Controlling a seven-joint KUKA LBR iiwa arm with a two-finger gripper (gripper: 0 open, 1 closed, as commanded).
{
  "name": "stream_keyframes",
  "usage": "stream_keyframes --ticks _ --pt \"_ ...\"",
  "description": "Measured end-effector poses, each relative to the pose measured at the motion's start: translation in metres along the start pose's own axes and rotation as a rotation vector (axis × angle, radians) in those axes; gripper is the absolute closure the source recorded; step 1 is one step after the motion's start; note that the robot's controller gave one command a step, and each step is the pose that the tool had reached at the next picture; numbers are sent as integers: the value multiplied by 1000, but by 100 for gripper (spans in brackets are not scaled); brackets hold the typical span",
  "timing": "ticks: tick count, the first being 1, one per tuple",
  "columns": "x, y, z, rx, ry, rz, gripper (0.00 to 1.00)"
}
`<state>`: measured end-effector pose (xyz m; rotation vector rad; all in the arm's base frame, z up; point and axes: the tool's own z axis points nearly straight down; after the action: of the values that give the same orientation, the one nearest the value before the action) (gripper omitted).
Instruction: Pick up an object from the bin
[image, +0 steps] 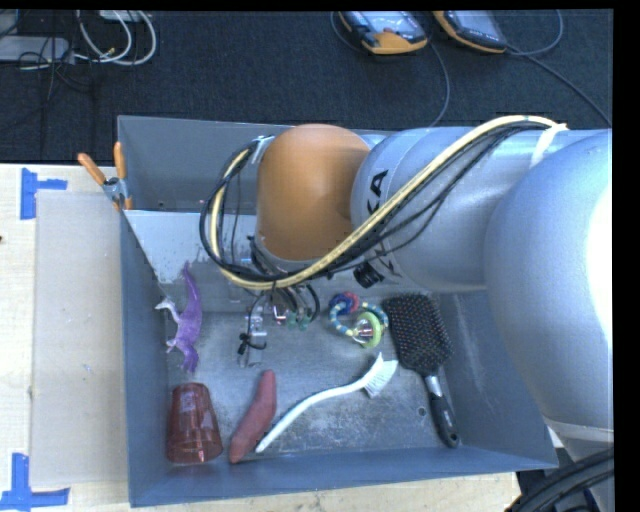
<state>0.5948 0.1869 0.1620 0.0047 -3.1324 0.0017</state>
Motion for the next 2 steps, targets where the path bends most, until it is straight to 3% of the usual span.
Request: stream_keyframes --ticks 1,2 --pt "-2 -1 -5 -1 -7 4 0" --pt "22 -15 40 -2 -11 -258 0"
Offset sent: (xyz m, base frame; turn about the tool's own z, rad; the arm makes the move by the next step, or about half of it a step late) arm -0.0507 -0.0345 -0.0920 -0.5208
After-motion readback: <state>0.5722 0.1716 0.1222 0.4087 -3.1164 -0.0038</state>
